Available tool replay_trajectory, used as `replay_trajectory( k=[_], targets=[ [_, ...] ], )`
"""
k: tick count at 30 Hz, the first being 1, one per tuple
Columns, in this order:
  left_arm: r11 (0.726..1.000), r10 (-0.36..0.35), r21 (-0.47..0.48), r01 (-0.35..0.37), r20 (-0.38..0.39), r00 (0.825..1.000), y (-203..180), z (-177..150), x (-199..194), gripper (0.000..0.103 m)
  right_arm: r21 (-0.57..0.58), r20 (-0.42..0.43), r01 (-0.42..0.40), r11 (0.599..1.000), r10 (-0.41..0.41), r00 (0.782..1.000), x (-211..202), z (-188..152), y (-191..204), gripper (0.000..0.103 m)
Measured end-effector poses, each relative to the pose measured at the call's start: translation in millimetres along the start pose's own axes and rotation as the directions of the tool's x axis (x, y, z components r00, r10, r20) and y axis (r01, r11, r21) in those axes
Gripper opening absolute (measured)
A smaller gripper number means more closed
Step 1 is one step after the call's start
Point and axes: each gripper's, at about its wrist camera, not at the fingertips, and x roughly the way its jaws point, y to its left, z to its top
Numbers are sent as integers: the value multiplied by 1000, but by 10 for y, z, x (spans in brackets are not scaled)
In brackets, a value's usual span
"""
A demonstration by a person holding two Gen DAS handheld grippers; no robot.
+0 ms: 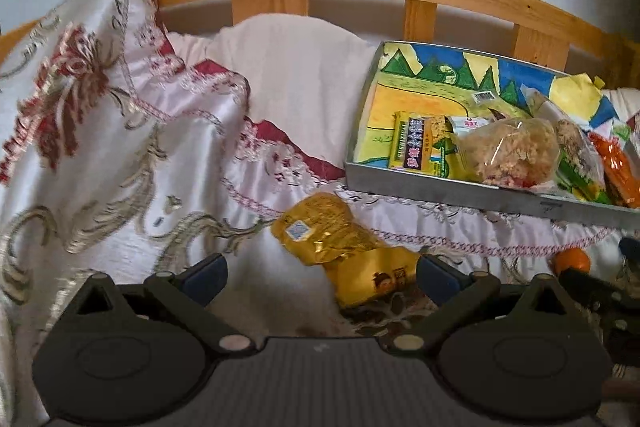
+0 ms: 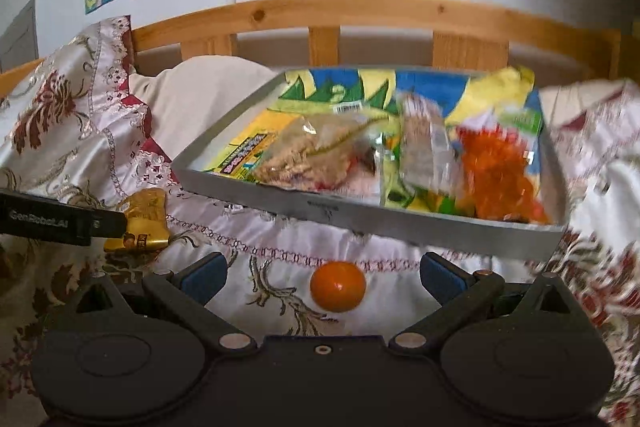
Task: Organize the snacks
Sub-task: 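Grasp gold foil packet with left tool while right tool grasps orange mandarin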
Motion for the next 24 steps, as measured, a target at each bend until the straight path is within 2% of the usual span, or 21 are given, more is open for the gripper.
replay_trajectory(
  k=[7,12,18,24],
  targets=[
    [995,-23,-98,15,-81,996,-7,104,337,102,61,-44,-57,997,60,997,77,-19,-106,101],
    [987,-38,-157,20,-118,992,10,154,512,102,78,-56,-77,994,82,995,103,-29,-143,92],
    [985,-26,-174,5,-117,993,25,141,513,88,86,-72,-76,993,82,994,143,-47,-162,78],
    [986,-50,-162,31,-114,992,-4,134,442,73,90,-88,-69,994,77,993,179,-55,-172,62]
  ],
)
